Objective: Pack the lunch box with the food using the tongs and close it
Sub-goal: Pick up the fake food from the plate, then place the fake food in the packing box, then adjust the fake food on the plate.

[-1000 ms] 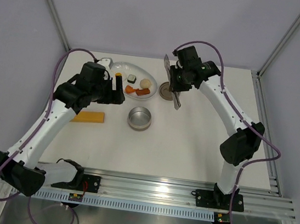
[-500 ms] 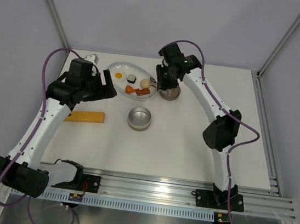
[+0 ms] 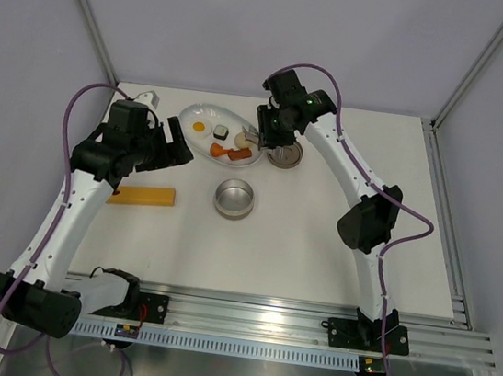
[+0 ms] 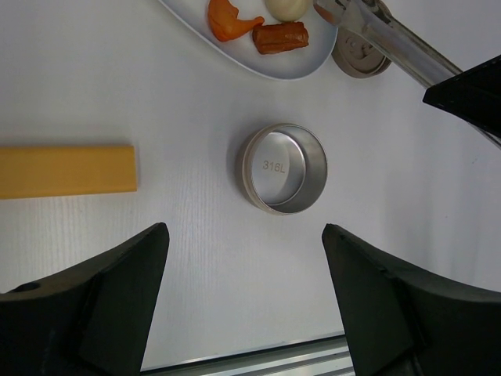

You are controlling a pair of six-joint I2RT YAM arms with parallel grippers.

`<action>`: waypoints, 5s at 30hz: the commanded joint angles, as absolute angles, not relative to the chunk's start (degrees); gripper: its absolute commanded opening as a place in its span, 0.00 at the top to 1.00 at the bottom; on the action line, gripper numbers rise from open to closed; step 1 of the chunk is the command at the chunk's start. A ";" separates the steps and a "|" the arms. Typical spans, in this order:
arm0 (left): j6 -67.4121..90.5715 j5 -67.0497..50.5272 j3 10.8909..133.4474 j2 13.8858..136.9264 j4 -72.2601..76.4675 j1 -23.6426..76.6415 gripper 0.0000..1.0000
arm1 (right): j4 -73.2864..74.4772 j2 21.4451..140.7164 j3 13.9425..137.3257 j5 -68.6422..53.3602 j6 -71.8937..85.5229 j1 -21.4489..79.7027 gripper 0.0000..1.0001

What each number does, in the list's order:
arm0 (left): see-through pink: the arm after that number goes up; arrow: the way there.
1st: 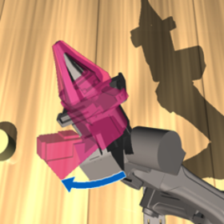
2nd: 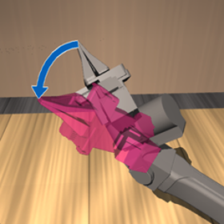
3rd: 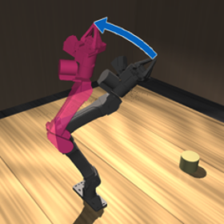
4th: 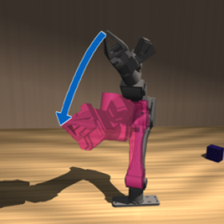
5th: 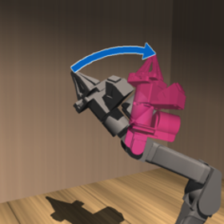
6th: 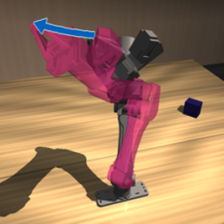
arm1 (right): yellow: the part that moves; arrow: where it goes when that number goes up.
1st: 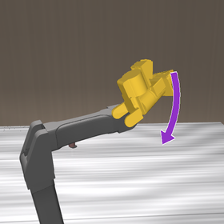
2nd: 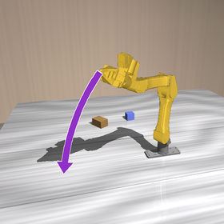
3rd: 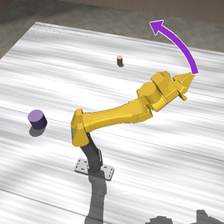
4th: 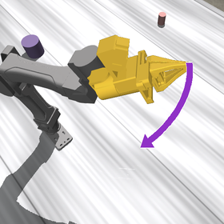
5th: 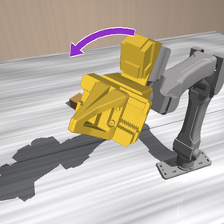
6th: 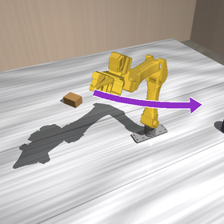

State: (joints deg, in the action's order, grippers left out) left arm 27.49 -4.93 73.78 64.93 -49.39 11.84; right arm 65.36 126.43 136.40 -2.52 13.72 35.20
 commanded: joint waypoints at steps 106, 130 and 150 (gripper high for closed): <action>28.04 -4.75 68.73 60.91 -48.43 11.43 0.16 | 49.04 95.27 90.44 4.31 23.82 52.47 0.72; 27.95 -5.71 68.12 61.70 -47.46 11.51 0.16 | 51.15 96.68 92.72 6.06 23.20 52.65 0.43; 26.72 -5.45 71.63 63.54 -48.69 11.43 0.16 | 52.38 99.66 106.60 10.11 20.30 52.47 0.48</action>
